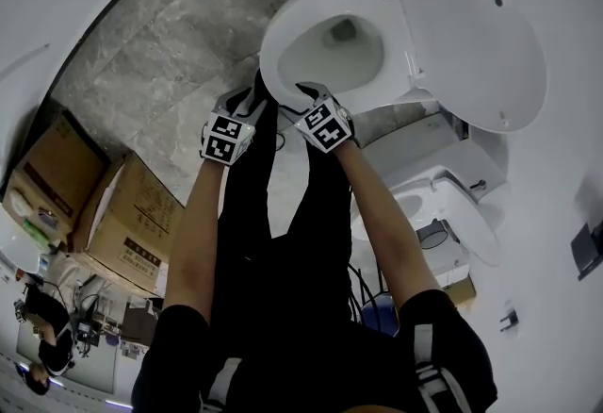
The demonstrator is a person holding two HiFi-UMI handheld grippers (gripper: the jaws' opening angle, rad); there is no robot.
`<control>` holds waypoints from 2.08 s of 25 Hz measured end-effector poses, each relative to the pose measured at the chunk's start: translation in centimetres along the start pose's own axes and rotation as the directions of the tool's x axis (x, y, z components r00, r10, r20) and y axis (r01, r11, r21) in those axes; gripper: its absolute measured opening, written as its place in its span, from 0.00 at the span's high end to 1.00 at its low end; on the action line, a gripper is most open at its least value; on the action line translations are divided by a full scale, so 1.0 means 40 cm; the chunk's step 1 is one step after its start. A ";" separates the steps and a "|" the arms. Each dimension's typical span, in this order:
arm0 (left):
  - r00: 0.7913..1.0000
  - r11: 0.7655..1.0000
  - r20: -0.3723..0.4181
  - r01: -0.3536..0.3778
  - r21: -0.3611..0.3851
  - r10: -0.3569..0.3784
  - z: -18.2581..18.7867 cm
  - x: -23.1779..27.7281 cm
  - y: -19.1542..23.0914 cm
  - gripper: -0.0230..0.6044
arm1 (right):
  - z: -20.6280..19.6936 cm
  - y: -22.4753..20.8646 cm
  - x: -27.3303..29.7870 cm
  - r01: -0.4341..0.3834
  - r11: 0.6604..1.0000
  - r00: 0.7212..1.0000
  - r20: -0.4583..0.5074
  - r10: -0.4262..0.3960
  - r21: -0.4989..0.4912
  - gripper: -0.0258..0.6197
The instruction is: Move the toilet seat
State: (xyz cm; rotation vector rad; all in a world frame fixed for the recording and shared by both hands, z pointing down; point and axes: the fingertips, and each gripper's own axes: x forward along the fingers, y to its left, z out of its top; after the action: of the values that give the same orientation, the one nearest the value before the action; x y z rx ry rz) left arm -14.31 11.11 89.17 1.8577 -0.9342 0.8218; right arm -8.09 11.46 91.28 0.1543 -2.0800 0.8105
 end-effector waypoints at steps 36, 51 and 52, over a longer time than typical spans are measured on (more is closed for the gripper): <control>0.996 0.976 -0.011 0.080 -0.204 -0.084 -0.041 0.185 0.070 0.72 | -0.031 -0.013 0.171 -0.105 0.975 0.991 -0.059 0.118 0.196 0.71; 0.988 0.970 0.018 0.155 -0.185 -0.154 0.011 0.103 0.027 0.70 | 0.020 0.038 0.086 -0.147 0.961 0.987 -0.031 0.159 0.233 0.71; 0.988 0.973 0.018 0.156 -0.173 -0.155 0.015 0.097 0.021 0.70 | 0.021 0.042 0.078 -0.152 0.960 0.986 -0.027 0.163 0.234 0.71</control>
State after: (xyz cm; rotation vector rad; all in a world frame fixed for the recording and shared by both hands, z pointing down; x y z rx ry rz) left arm -13.01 9.22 92.46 1.7565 -0.8240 0.6206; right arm -11.25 12.83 92.53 0.0954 -1.9676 1.1443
